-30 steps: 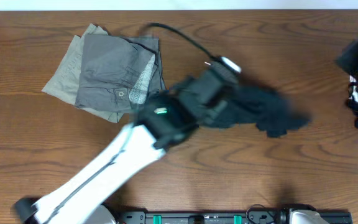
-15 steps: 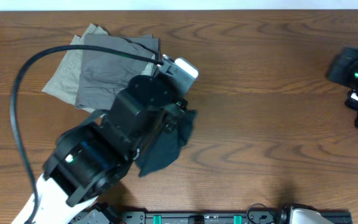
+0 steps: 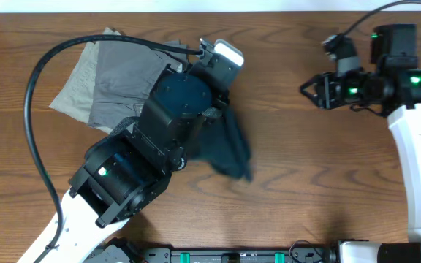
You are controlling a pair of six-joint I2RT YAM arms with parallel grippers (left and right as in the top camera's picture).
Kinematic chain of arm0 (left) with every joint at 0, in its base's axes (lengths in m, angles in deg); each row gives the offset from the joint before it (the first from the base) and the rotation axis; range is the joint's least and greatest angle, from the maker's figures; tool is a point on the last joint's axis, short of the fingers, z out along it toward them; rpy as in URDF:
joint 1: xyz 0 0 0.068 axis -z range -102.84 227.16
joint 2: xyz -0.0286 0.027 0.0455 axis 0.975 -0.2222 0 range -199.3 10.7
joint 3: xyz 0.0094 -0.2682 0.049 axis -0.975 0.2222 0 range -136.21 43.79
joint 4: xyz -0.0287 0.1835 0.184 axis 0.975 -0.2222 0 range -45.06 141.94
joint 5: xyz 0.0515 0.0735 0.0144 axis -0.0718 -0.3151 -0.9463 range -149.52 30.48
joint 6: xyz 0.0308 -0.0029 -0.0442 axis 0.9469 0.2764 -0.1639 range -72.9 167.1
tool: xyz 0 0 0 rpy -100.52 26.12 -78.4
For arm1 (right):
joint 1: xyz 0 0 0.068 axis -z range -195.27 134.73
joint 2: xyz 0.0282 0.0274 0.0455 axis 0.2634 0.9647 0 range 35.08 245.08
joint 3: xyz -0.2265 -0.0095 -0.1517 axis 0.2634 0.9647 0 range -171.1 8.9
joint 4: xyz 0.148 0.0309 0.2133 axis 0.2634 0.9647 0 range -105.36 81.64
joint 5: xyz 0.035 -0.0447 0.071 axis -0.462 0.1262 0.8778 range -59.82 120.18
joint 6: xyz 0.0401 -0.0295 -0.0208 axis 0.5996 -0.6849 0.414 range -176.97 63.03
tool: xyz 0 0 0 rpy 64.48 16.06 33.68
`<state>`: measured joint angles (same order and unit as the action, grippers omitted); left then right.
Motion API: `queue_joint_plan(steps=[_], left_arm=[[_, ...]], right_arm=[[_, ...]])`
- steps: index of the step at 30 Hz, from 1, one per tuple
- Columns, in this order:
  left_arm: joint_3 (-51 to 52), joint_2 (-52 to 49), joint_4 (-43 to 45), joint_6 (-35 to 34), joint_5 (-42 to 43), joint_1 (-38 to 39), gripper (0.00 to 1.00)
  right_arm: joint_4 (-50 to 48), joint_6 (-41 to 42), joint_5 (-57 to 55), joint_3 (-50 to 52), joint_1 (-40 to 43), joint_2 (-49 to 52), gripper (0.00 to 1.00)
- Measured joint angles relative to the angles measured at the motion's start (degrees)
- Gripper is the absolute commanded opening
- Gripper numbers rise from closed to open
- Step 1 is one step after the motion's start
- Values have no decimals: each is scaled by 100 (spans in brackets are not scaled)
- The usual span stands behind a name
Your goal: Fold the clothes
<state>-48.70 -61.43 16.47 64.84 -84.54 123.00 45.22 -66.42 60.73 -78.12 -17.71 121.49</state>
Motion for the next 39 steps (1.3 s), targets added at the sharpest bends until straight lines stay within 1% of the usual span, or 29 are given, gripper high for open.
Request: queue_joint_plan(steps=[5,8,12,17,20,34,39], left_arm=[[0,0,328,236,-116,0,6],[0,0,516,407,-151,0,6],[0,0,682,619,-317,0,6],[0,0,715,807,-551,0,6],[0,0,721,850,-673,0,6],[0,0,1008,933,-1589,0,6],[0,0,1196,935,-1934,0,6]], right_arm=[[-673,-328,173,535,-625,-24,39],[-909,-555,251,935,-964,-24,38],[-901,-962,407,1231,-1333,-22,38],[-780,-1506,828,1248,-1534,-24,39],[-719,-1676,988,1248,-1639,-24,39],[-817,-1838,1331,1248,-2629,-24,38],[-1176,-1495,1327,1248,-2793,-24,38]])
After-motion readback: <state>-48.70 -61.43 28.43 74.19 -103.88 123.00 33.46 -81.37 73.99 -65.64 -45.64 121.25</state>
